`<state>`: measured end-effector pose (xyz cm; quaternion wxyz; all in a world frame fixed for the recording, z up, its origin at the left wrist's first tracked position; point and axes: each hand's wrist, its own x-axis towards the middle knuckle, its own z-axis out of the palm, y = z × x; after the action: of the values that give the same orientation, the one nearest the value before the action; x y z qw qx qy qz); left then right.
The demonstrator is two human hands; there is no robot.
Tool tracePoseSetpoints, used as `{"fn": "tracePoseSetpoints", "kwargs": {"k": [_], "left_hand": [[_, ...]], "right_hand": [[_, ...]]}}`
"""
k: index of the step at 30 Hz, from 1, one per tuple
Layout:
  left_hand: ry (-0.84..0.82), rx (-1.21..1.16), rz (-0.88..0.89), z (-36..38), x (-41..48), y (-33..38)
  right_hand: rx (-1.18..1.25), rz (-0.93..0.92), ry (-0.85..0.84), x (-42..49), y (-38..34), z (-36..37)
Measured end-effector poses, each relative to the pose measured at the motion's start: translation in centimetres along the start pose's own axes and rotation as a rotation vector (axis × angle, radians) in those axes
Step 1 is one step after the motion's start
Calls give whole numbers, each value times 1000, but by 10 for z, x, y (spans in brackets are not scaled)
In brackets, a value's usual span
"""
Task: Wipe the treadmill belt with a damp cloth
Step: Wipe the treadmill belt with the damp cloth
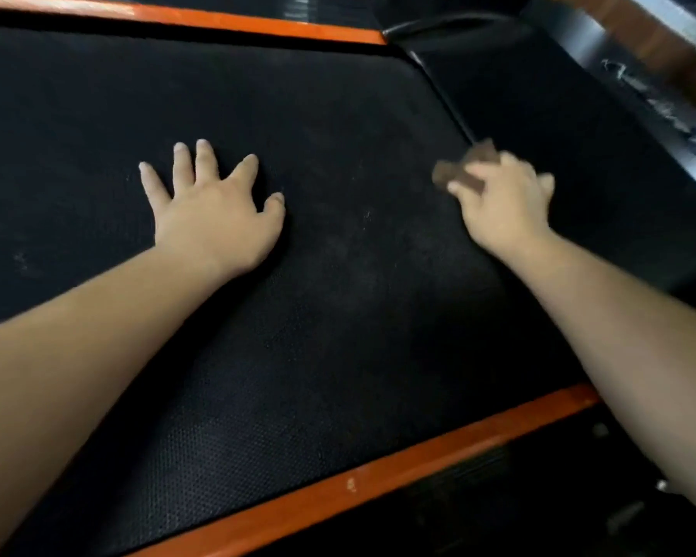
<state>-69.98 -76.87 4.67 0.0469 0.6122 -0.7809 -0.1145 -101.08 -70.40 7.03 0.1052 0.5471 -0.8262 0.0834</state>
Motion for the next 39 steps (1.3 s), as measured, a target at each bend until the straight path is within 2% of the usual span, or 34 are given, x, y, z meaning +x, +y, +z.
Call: {"fn": "tracePoseSetpoints", "kwargs": {"k": [3, 5, 11, 16, 26, 31, 35, 39], "left_hand": [[4, 13, 81, 0, -13, -13], [24, 21, 109, 1, -18, -18], [89, 37, 126, 11, -19, -20], [122, 24, 130, 14, -18, -19], [134, -91, 153, 4, -27, -16], [154, -229, 201, -14, -47, -26], [162, -149, 225, -24, -73, -62], [127, -80, 74, -33, -107, -111]], "right_hand": [[68, 57, -39, 53, -21, 8], [74, 48, -43, 52, -22, 11], [-4, -13, -122, -80, 26, -37], [-23, -49, -302, -133, 47, -76], [-68, -189, -226, -169, 42, -88], [8, -282, -298, -185, 28, -94], [49, -335, -332, -196, 5, -98], [141, -426, -300, -210, -42, -91]]}}
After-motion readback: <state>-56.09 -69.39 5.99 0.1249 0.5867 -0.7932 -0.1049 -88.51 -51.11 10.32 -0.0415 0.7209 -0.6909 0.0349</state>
